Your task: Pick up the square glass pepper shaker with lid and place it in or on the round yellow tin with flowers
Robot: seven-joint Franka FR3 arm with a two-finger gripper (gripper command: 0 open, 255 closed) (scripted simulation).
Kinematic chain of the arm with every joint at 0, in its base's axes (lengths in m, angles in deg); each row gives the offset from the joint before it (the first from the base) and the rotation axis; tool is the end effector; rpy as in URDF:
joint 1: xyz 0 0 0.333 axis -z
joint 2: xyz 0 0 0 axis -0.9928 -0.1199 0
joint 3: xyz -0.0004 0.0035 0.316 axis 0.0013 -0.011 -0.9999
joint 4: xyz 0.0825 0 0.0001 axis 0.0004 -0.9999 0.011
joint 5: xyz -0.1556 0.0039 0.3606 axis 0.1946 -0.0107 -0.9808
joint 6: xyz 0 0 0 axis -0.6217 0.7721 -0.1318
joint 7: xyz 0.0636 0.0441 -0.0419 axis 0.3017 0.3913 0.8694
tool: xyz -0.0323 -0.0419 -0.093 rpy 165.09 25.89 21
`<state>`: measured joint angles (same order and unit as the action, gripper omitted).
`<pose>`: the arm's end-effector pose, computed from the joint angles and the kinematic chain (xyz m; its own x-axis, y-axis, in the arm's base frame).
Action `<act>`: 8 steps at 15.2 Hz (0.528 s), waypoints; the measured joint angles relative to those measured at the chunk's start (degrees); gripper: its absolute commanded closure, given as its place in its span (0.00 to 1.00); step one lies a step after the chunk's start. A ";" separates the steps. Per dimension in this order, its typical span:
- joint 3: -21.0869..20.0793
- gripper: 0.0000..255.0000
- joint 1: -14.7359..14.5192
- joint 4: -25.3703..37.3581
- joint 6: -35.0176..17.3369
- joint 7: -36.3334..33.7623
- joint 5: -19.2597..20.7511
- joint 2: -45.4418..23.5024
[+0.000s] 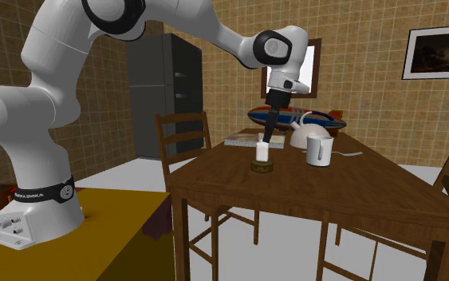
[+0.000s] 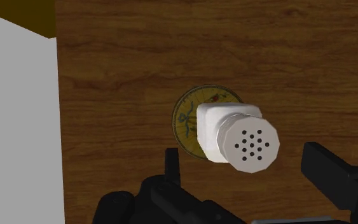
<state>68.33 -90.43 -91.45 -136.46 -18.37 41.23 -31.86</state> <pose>0.6465 0.2257 0.3826 0.9624 -0.1627 -0.2176 -0.1641 -0.9864 0.0119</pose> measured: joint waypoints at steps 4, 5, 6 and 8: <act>-0.02 0.00 0.02 0.60 0.80 0.02 -0.05 0.21; 0.02 0.00 0.08 2.53 2.51 0.20 -0.02 0.05; 0.01 0.00 -0.05 4.21 4.03 0.10 0.00 -0.09; 0.04 0.00 -0.40 8.13 6.83 -0.02 0.19 -1.21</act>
<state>68.37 -90.83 -83.32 -129.63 -18.39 41.42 -33.06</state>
